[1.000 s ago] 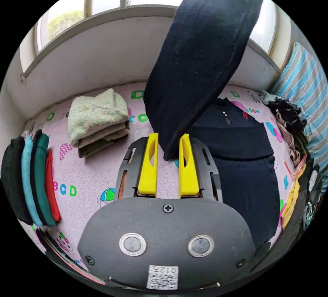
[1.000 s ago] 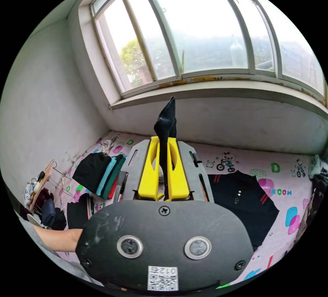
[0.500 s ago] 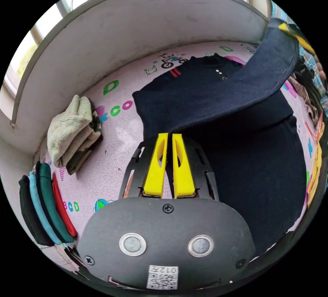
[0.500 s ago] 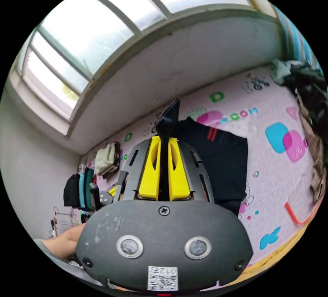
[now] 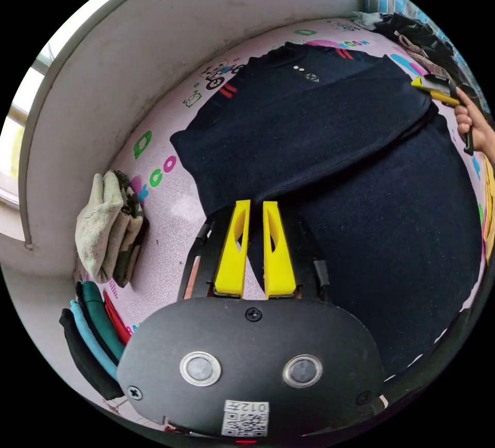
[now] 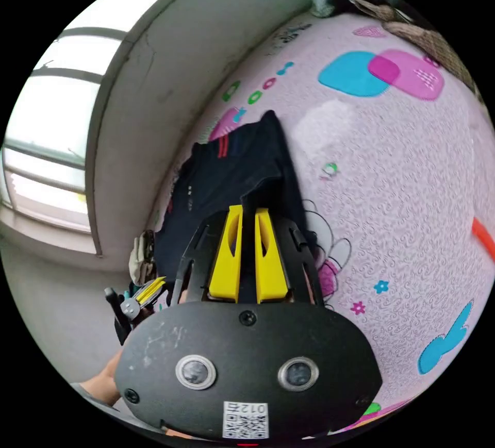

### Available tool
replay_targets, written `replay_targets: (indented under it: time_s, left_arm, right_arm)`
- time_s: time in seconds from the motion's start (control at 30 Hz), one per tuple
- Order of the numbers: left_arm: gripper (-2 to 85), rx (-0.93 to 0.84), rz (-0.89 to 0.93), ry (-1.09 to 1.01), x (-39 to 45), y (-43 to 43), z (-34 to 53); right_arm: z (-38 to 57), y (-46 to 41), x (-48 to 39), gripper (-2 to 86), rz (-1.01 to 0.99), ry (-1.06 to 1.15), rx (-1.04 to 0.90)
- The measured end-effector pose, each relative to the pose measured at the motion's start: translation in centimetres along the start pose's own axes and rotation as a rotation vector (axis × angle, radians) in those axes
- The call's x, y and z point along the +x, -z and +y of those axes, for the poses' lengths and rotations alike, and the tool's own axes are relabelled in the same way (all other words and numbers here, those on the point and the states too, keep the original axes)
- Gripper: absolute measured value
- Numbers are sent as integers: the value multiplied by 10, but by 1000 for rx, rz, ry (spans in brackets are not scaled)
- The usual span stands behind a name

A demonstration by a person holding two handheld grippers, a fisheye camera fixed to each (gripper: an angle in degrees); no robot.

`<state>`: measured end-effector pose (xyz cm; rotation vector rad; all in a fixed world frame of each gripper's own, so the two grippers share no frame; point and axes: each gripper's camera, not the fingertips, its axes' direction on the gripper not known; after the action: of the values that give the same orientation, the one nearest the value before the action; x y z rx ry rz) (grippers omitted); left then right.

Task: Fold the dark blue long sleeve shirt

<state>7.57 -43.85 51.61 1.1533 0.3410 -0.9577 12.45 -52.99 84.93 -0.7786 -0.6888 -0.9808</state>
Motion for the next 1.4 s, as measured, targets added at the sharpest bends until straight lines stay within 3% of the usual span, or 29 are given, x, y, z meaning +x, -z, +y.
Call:
replay_targets:
  time_s: [0.23, 0.43, 0.53, 0.67, 0.7, 1.0, 1.13, 1.3, 1.4]
  left_arm:
    - [11, 19, 129, 17, -45, 7, 29]
    - [7, 116, 148, 166, -95, 16, 17]
    - [7, 126, 161, 165, -90, 5, -18]
    - [5, 9, 141, 159, -84, -36, -48]
    - [5, -57, 130, 148, -83, -54, -52]
    - [4, -42, 172, 241, -111, -60, -57]
    - [7, 89, 182, 309, -155, -41, -77]
    - [7, -63, 246, 314, -183, -91, -122]
    - [7, -139, 191, 293, -188, -122, -140]
  right_arm:
    - [20, 7, 10, 31, -41, -40, 57]
    - [33, 23, -59, -4, 279, 122, 216]
    - [34, -14, -113, -7, 232, 291, 115]
    - [34, -79, -164, -9, 391, 411, -23]
    - [32, -89, -166, -9, 434, 411, -54]
    - [3, -134, -224, -10, 535, 457, -147]
    - [1, -142, -238, -10, 504, 492, -164]
    - [-9, -145, -244, -10, 430, 424, -162]
    - [-12, -153, -258, -10, 447, 461, -176]
